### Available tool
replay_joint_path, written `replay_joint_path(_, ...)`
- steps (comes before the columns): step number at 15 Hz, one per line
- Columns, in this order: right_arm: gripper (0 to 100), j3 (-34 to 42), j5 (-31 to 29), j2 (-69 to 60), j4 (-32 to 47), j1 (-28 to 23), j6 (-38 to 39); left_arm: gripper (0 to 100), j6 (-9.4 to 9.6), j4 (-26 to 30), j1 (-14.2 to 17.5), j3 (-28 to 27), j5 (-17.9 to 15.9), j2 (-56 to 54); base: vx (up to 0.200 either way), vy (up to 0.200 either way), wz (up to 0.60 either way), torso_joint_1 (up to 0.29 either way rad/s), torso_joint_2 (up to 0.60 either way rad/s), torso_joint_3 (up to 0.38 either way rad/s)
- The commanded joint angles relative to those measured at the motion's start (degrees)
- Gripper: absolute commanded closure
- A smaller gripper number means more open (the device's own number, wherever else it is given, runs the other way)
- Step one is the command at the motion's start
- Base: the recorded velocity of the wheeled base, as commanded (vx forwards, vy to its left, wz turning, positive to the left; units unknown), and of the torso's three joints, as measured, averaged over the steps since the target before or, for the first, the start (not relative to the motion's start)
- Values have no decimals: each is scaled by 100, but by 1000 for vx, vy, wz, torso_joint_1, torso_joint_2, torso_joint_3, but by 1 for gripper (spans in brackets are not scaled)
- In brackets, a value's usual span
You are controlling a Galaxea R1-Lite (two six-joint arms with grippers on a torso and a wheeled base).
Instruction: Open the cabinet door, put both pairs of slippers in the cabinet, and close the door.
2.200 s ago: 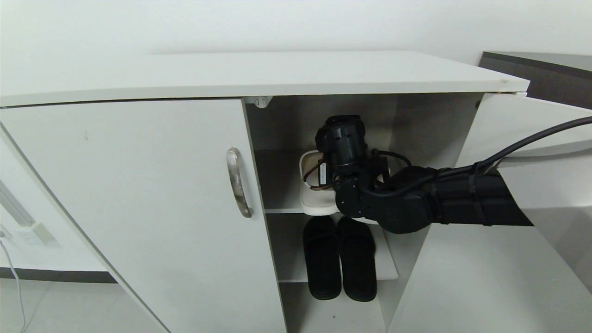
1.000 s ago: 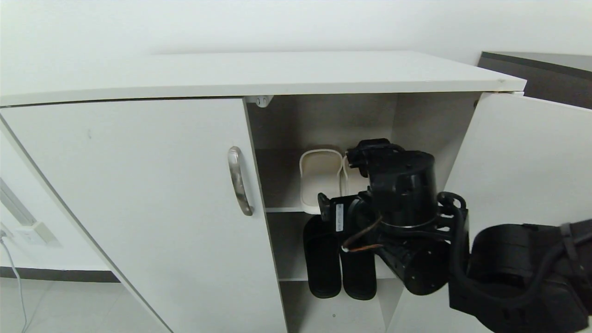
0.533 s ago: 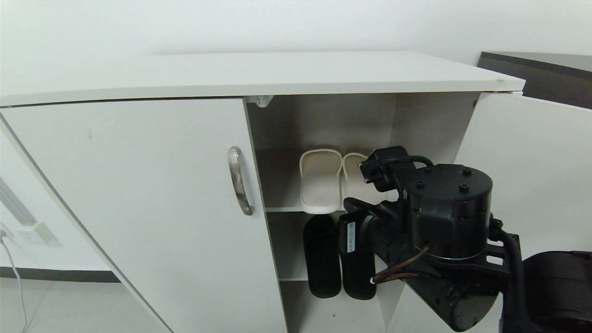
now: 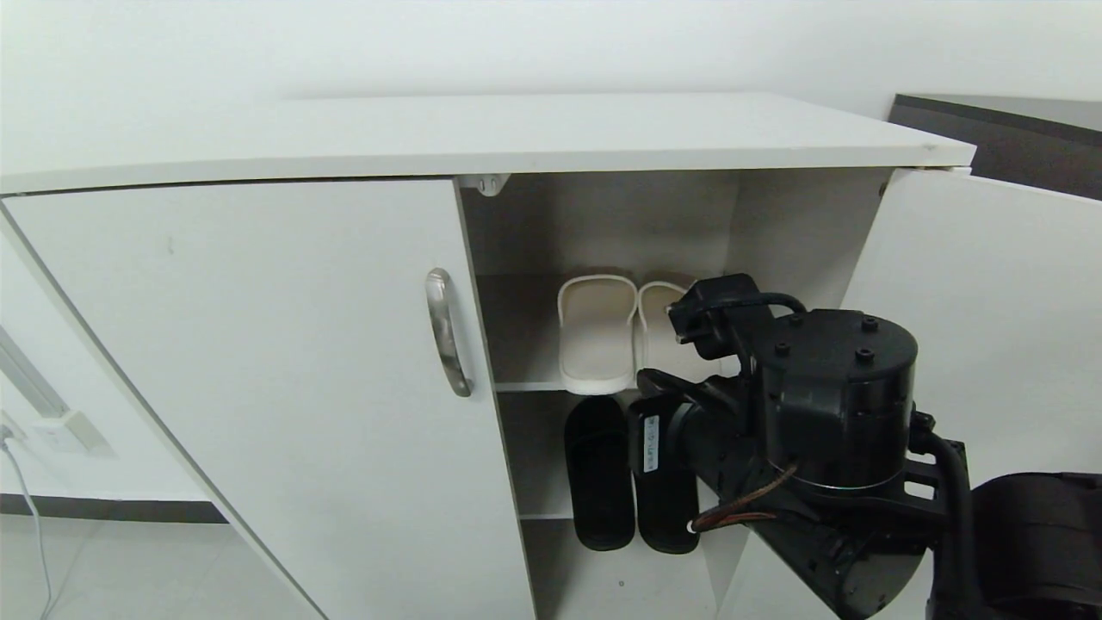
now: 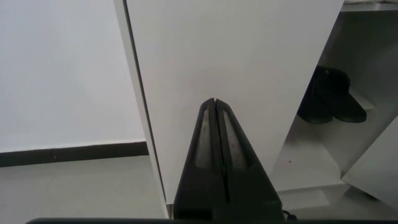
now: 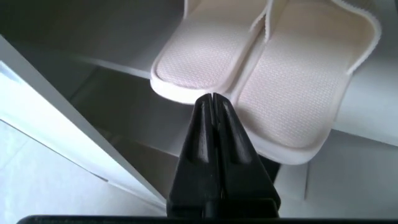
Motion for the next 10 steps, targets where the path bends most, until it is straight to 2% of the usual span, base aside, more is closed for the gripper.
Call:
replay_joint_path(1, 100, 4, 4, 43, -10, 6, -3, 100, 1, -6, -1, 0, 0, 7, -200, 0, 0, 12, 2, -2)
replay_joint_path(10, 100, 268, 39, 193, -291, -30, -38, 100, 1, -6, -1, 0, 0, 7, -200, 0, 0, 1, 3, 2)
